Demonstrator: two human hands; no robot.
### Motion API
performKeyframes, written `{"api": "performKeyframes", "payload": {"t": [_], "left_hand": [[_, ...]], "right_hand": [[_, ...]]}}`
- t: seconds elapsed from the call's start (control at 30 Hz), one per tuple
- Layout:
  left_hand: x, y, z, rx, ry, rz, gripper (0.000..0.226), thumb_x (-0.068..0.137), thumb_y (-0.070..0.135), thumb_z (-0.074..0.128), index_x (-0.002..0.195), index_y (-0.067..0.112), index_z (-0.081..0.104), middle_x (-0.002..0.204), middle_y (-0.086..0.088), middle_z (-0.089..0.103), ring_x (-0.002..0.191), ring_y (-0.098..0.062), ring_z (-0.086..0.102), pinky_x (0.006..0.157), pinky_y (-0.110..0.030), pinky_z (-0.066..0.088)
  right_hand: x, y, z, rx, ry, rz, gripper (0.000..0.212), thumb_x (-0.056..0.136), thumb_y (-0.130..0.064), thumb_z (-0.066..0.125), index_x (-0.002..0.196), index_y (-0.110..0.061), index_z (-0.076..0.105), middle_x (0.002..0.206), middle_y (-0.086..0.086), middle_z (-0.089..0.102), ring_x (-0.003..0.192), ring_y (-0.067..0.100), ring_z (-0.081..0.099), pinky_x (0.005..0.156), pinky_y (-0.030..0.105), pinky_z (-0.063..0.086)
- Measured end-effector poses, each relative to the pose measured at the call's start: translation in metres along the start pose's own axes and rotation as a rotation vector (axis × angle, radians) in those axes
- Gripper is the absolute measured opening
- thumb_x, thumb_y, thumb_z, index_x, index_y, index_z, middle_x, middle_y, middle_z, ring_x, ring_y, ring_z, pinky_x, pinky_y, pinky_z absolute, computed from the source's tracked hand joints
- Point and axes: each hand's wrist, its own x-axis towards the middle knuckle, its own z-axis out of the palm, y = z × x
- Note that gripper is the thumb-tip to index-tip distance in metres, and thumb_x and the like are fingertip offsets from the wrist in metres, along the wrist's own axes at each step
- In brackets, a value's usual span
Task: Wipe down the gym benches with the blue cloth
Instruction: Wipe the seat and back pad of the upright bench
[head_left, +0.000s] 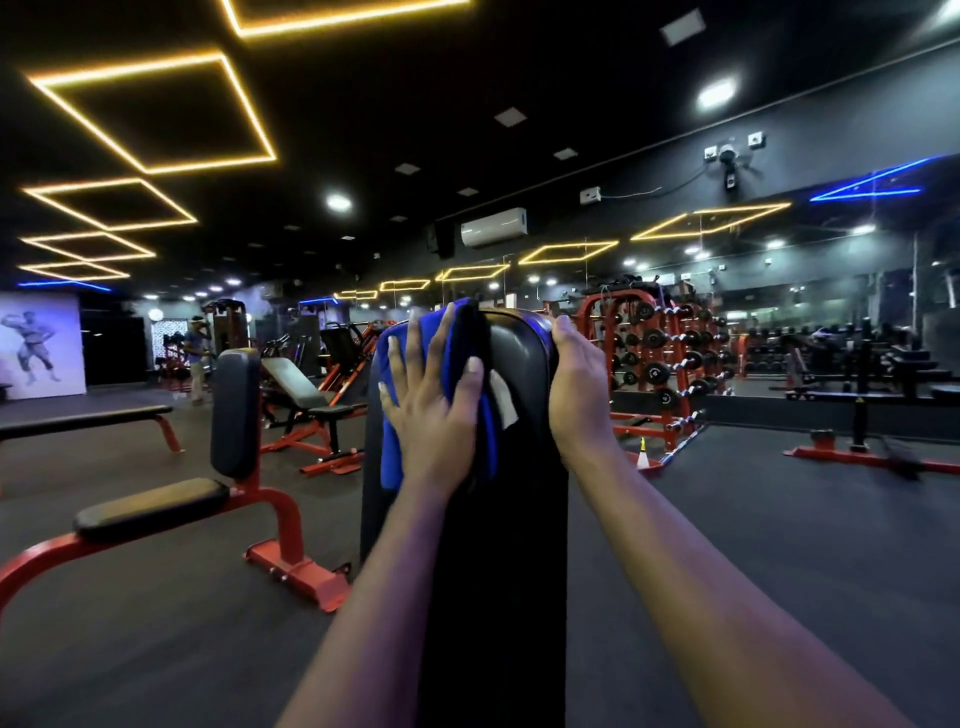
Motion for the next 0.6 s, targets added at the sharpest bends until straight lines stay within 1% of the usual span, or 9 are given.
{"api": "performKeyframes", "payload": {"t": [0.1,0.13,0.17,0.2,0.23,0.3,0.37,0.47,0.6], "left_hand": [[0.021,-0.023,-0.013,-0.013,0.027,0.019,0.052,0.089,0.058,0.032,0.140,0.055,0.023,0.161,0.018,0.012,0.150,-0.007,0.000,0.119,-0.053,0.001],[0.025,-0.022,-0.013,-0.016,0.046,-0.057,0.051,0.091,0.057,0.032,0.141,0.054,0.023,0.161,0.017,0.012,0.150,-0.008,0.001,0.119,-0.055,0.001],[0.026,-0.017,-0.009,-0.006,0.054,-0.149,0.051,0.095,0.054,0.033,0.145,0.051,0.024,0.162,0.015,0.010,0.150,-0.009,0.001,0.118,-0.056,0.001],[0.022,-0.009,-0.004,0.016,0.058,-0.243,0.052,0.099,0.051,0.034,0.149,0.046,0.022,0.163,0.014,0.008,0.150,-0.011,0.000,0.118,-0.057,-0.001],[0.018,0.000,-0.001,0.040,0.063,-0.302,0.054,0.100,0.049,0.034,0.152,0.043,0.020,0.163,0.012,0.006,0.150,-0.014,-0.001,0.119,-0.057,-0.002],[0.007,0.009,0.004,0.022,0.058,-0.269,0.055,0.098,0.051,0.034,0.150,0.046,0.018,0.163,0.013,0.006,0.150,-0.013,-0.002,0.120,-0.051,-0.005],[0.003,-0.002,-0.001,-0.035,0.046,-0.129,0.056,0.090,0.057,0.033,0.144,0.054,0.018,0.162,0.018,0.010,0.149,-0.007,-0.001,0.119,-0.043,-0.006],[0.014,-0.025,-0.013,-0.063,0.004,0.001,0.055,0.085,0.060,0.031,0.139,0.055,0.023,0.158,0.022,0.015,0.149,-0.005,0.002,0.118,-0.040,-0.002],[0.032,-0.026,-0.016,-0.014,0.063,-0.191,0.061,0.091,0.053,0.032,0.150,0.037,0.029,0.161,0.012,0.019,0.149,-0.011,0.009,0.120,-0.047,0.004]], "right_hand": [[-0.001,0.005,-0.002,0.081,0.011,-0.023,0.045,0.108,-0.017,0.030,0.117,0.022,0.051,0.110,0.020,0.051,0.104,0.019,0.050,0.070,0.020,0.047],[-0.001,0.005,-0.001,0.058,0.007,-0.038,0.046,0.108,-0.021,0.031,0.111,0.018,0.057,0.106,0.009,0.055,0.105,0.009,0.051,0.070,0.015,0.047],[0.001,0.007,0.000,0.037,-0.002,-0.046,0.050,0.107,-0.028,0.033,0.100,0.012,0.062,0.095,-0.018,0.039,0.104,0.016,0.051,0.078,0.018,0.047],[0.001,0.007,0.000,0.017,-0.023,-0.046,0.055,0.104,-0.037,0.035,0.087,0.009,0.061,0.065,-0.010,0.053,0.077,0.028,0.064,0.081,0.031,0.046],[0.000,0.005,0.002,0.012,-0.041,-0.049,0.061,0.099,-0.045,0.037,0.082,0.010,0.055,0.066,0.004,0.047,0.065,0.028,0.042,0.078,0.041,0.044],[0.002,0.011,0.000,0.012,-0.011,-0.060,0.068,0.095,-0.052,0.039,0.086,0.014,0.051,0.079,0.035,0.053,0.076,0.049,0.051,0.078,0.050,0.045],[0.002,0.012,0.000,-0.008,0.035,-0.052,0.067,0.098,-0.049,0.037,0.087,0.016,0.049,0.085,0.039,0.051,0.080,0.050,0.053,0.081,0.050,0.048],[-0.003,0.010,0.000,-0.039,0.074,-0.094,0.062,0.103,-0.040,0.035,0.081,0.016,0.045,0.069,0.032,0.041,0.063,0.047,0.037,0.061,0.035,0.041],[-0.012,0.004,0.004,-0.114,0.111,-0.123,0.051,0.105,-0.032,0.036,0.081,0.008,0.055,0.072,0.035,0.037,0.067,0.042,0.033,0.057,0.031,0.035]]}}
